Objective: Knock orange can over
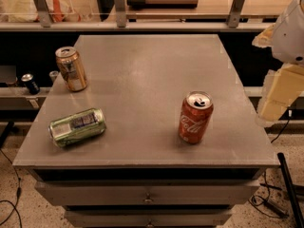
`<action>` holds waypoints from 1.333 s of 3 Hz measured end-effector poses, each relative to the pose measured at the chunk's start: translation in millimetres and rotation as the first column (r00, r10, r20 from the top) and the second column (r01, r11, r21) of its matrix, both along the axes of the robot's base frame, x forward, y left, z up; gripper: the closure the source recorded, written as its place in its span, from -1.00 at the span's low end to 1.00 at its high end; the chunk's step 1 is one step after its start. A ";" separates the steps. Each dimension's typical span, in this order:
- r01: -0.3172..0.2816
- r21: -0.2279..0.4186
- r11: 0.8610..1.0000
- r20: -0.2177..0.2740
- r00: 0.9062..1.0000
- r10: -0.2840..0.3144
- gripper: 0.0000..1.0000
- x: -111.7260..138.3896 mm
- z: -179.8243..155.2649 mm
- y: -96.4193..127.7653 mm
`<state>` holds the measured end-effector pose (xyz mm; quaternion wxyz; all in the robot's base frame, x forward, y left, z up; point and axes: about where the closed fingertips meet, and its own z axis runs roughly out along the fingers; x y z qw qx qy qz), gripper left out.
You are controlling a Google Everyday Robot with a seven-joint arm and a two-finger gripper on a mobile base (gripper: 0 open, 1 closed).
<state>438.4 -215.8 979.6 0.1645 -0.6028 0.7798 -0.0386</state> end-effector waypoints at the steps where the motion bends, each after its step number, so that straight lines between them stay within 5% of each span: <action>1: -0.006 -0.002 1.000 0.008 1.000 0.006 -1.00 5.6 3.4 1.4; 3: -0.074 0.011 0.997 0.006 0.997 0.074 -1.00 63.9 11.4 37.7; 4: -0.052 0.119 0.991 -0.015 0.998 0.054 -1.00 95.7 1.3 58.6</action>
Offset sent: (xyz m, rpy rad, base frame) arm 0.0644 0.0324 0.0184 -0.0210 -0.0002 0.0983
